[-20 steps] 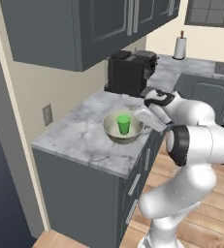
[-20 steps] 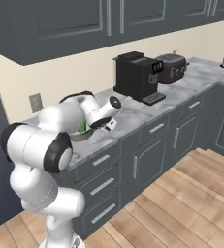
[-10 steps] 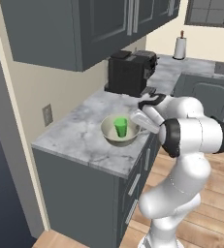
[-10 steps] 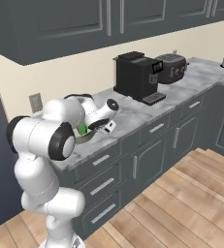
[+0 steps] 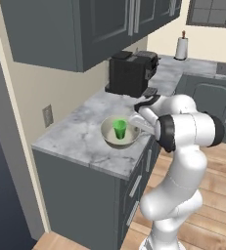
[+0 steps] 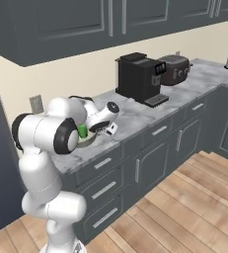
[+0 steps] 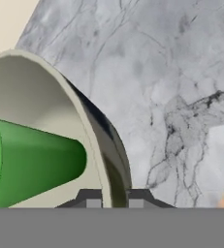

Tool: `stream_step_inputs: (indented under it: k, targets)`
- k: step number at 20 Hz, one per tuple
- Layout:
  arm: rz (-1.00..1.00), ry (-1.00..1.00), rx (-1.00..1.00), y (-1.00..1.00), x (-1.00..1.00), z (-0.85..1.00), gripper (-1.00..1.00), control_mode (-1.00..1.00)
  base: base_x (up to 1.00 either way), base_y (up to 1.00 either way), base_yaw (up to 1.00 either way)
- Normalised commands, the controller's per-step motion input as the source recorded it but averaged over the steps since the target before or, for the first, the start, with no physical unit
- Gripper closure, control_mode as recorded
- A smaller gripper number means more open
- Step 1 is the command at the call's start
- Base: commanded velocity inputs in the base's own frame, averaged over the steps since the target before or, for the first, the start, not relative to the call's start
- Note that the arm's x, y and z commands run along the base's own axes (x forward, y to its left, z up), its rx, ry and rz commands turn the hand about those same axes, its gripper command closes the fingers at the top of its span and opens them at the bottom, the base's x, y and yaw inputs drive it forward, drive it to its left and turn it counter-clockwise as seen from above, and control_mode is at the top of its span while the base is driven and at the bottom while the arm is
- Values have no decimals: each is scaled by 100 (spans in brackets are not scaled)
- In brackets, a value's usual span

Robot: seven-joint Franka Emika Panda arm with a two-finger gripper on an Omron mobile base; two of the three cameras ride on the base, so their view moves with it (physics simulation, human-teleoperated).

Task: Place the cup inside the bowl on the dining table and move the bowl to any counter.

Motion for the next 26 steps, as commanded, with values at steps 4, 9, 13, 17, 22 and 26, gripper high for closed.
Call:
stream_step_inputs:
  k: [4, 9, 13, 17, 22, 26]
  targets:
    - [0, 0, -4, 2, 16, -20, 100, -100, 0, 0, 0]
    - [0, 0, 0, 0, 0, -2, 100, -100, 0, 0, 0]
    - [0, 0, 0, 0, 0, 0, -100, -100, 0, 0, 0]
    - [0, 0, 0, 0, 0, 0, -100, -100, 0, 0, 0]
    - [0, -4, 0, 0, 0, 6, -100, -100, 0, 0, 0]
    - [0, -13, 0, -9, -1, 21, -100, -100, 0, 0, 0]
